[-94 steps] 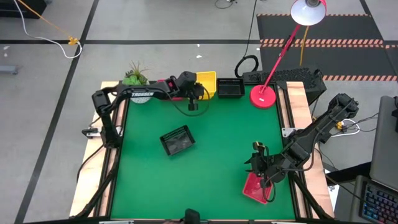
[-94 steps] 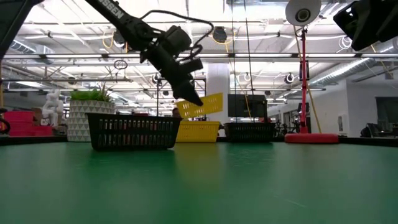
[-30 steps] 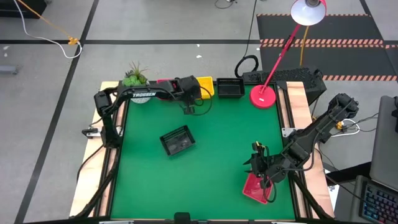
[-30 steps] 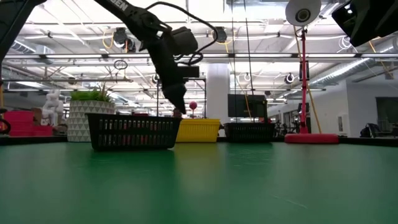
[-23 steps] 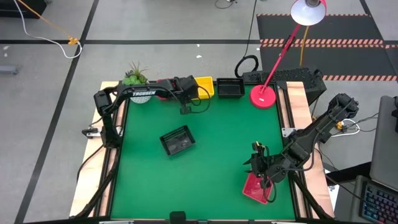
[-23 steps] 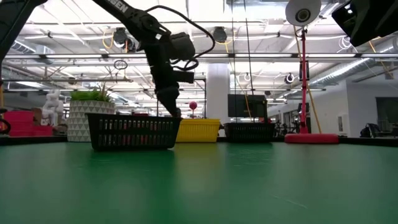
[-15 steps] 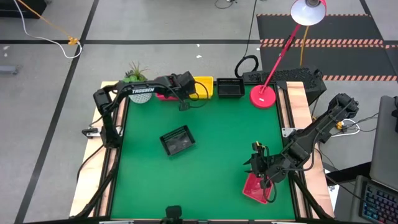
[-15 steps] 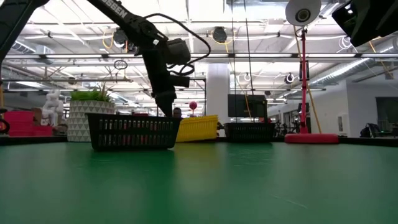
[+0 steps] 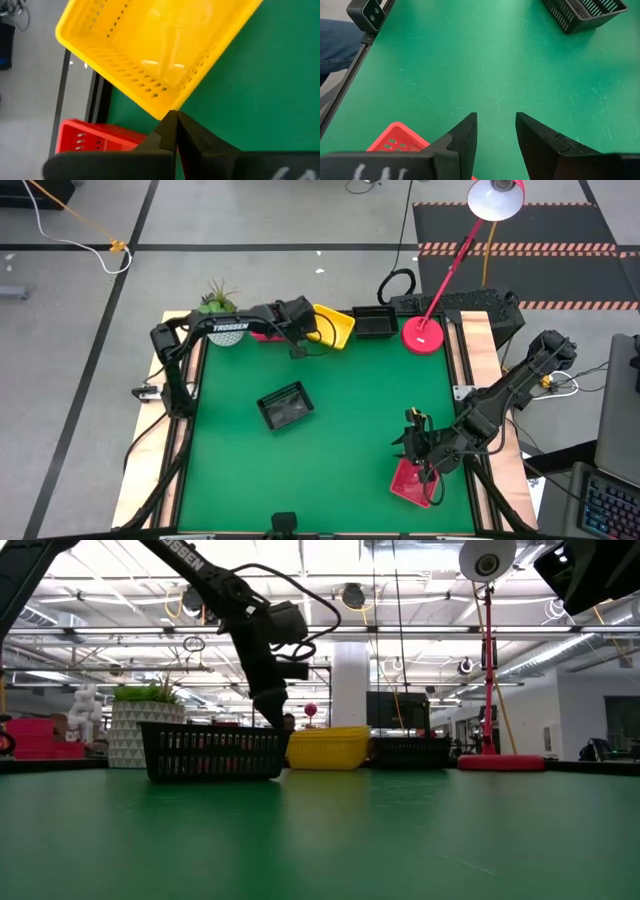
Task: Stack baskets by color
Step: Stack the yellow basket on the stacked yellow baskets
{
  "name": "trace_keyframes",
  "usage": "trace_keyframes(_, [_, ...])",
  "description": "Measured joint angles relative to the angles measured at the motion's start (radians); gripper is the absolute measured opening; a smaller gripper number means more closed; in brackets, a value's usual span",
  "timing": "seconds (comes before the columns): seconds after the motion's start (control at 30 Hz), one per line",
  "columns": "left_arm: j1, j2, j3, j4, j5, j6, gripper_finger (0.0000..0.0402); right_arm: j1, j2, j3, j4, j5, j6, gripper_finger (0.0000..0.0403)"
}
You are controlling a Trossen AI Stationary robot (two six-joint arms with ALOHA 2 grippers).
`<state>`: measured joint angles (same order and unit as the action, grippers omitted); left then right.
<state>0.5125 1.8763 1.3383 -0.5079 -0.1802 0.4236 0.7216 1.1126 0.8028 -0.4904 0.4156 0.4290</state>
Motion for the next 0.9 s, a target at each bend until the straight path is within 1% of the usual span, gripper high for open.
trace_keyframes(0.13, [-0.026,-0.002,0.0,0.002,0.001,0.0,0.0025,0.0,0.0,0.0,0.0,0.0,-0.001,0.0128])
trace_keyframes(0.23, [-0.052,-0.003,0.005,0.001,0.03,0.0,0.0027,0.0,0.0,0.0,0.0,0.0,-0.003,0.0128])
trace_keyframes(0.37, [-0.098,-0.003,0.038,0.016,0.047,0.004,0.0032,0.0,0.0,0.0,0.0,0.001,-0.003,0.0128])
trace_keyframes(0.43, [-0.125,-0.004,0.055,0.04,0.047,0.03,0.0043,0.0,0.0,0.0,0.0,0.002,-0.004,0.0128])
trace_keyframes(0.53, [-0.153,-0.004,0.073,0.078,0.045,0.101,0.0081,0.0,0.0,0.0,0.0,0.003,-0.008,0.0128])
trace_keyframes(0.6, [-0.148,0.006,0.076,0.112,0.046,0.136,0.0118,0.0,0.0,0.0,0.0,0.003,-0.008,0.0128])
trace_keyframes(0.73, [-0.117,0.033,0.074,0.112,0.038,0.199,0.0193,0.0,0.0,0.0,0.001,0.003,0.001,0.0128])
trace_keyframes(0.83, [-0.099,0.035,0.073,0.12,0.058,0.251,0.0218,0.0,0.0,-0.001,0.004,0.003,0.002,0.0128])
trace_keyframes(0.9, [-0.077,0.047,0.072,0.124,0.118,0.271,0.0221,0.0,0.0,-0.001,0.004,0.003,0.001,0.0128])
